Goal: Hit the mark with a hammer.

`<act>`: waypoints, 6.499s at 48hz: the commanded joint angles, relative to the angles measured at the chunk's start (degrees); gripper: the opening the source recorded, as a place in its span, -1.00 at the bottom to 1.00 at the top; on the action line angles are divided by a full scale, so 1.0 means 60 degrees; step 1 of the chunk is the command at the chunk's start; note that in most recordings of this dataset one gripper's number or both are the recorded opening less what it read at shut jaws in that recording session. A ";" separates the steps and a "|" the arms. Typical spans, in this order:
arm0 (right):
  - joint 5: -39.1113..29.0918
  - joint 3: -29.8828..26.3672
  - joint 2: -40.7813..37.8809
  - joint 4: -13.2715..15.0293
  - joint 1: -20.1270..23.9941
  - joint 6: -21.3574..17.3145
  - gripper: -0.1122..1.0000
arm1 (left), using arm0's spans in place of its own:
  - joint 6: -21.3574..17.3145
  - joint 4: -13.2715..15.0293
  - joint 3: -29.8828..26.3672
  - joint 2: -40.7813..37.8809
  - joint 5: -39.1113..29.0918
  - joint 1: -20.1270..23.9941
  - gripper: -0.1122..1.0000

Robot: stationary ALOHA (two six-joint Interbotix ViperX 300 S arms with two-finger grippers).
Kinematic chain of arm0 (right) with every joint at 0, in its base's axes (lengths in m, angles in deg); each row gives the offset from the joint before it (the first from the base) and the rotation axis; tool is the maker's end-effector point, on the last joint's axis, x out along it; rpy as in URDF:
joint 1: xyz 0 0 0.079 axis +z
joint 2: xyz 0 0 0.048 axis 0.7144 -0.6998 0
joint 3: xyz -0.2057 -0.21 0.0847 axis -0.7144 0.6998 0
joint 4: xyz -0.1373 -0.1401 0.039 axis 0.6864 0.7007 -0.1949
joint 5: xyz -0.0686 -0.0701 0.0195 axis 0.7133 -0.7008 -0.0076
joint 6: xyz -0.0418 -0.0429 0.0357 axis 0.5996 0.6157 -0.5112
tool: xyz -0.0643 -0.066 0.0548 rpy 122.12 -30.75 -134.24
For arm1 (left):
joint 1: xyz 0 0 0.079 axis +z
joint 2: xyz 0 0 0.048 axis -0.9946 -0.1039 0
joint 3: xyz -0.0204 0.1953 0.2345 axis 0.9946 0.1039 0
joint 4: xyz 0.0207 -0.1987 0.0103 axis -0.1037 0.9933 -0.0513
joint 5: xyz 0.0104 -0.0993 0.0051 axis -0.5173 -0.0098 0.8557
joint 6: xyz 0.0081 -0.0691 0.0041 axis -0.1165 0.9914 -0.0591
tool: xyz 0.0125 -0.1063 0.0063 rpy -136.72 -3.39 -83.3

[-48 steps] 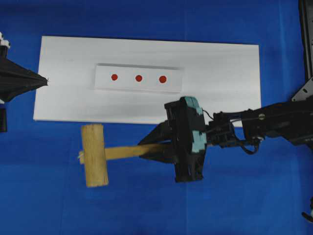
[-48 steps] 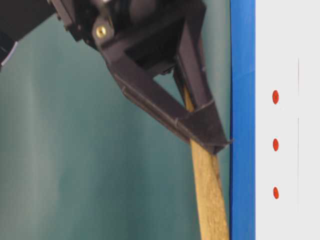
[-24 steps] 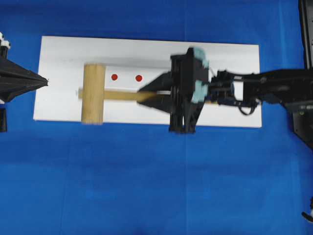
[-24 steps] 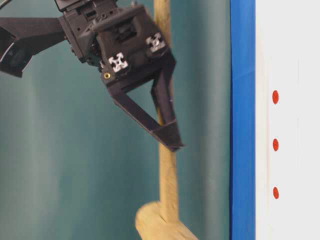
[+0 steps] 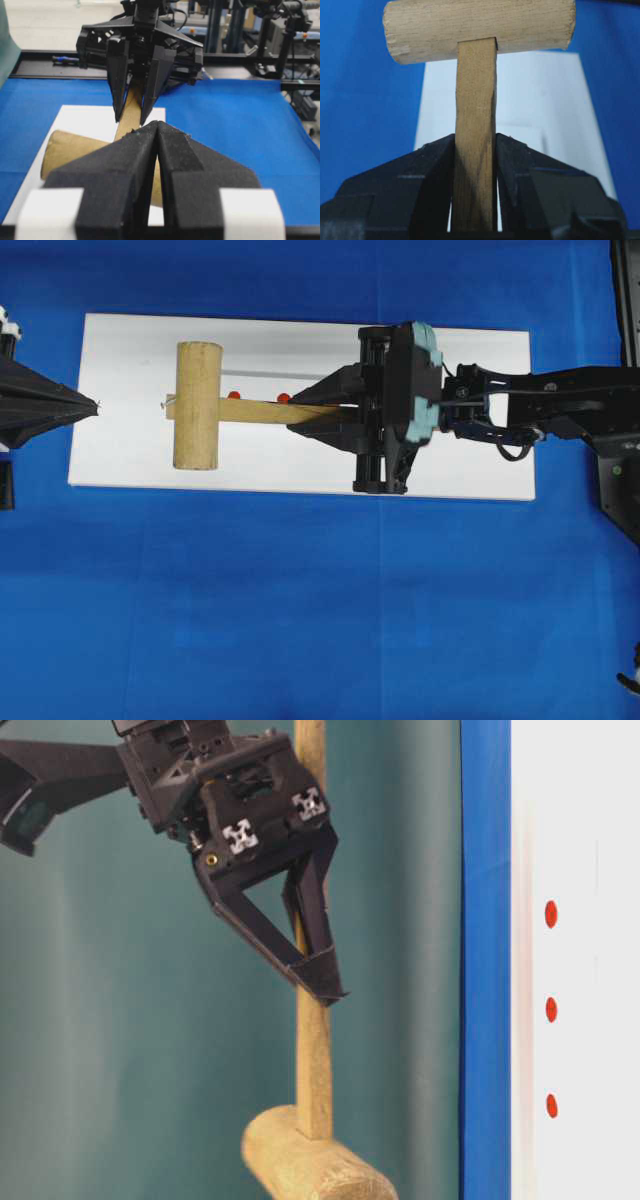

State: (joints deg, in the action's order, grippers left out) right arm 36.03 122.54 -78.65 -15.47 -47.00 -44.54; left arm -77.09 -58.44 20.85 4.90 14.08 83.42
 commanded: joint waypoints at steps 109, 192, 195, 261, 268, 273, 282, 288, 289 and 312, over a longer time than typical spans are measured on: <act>0.1831 -0.0425 0.0571 -0.0103 -0.0044 1.0972 -0.63 | 0.1509 0.0073 -0.1318 -0.3662 0.2212 0.0220 0.86; 0.0337 -0.0469 0.0791 -0.3545 0.0146 1.0869 0.92 | 0.0425 0.0029 -0.1919 -0.4263 0.1758 0.0366 0.01; -0.0044 -0.0513 0.0820 -0.4570 0.0146 1.0723 0.93 | 0.0146 0.0029 -0.1919 -0.4219 0.1567 0.0366 0.01; -0.2051 -0.0776 0.0688 -0.9287 -0.0220 1.0298 -0.73 | -0.1113 0.0029 -0.2095 -0.4204 0.0850 0.0044 0.01; -0.2051 -0.0776 0.0688 -0.9448 -0.0220 1.0298 -0.73 | -0.1113 0.0029 -0.2095 -0.4204 0.0850 0.0044 0.01; -0.2051 -0.0776 0.0688 -0.9609 -0.0220 1.0283 -0.73 | -0.1099 0.0029 -0.2095 -0.4204 0.0850 0.0059 0.01; -0.2095 -0.0762 0.0688 -0.9888 -0.0220 1.0283 -0.75 | -0.1069 0.0044 -0.2065 -0.4175 0.0850 0.0059 0.60; -0.2124 -0.0645 0.0791 -1.0137 -0.0220 1.0283 -0.75 | -0.1055 0.0029 -0.2007 -0.4058 0.0806 0.0059 0.56; -0.2124 -0.0615 0.0806 -1.0181 -0.0220 1.0283 -0.75 | -0.1055 0.0029 -0.1992 -0.3999 0.0791 0.0059 0.53; -0.2153 0.0674 0.2080 -1.1060 -0.0220 1.0283 -0.75 | -0.1040 0.0044 -0.0923 -0.1392 -0.0835 0.0059 0.49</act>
State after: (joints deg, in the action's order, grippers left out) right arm 22.94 126.58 -68.64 -80.95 -48.40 17.33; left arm -83.42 -58.26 15.40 -6.17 10.92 83.86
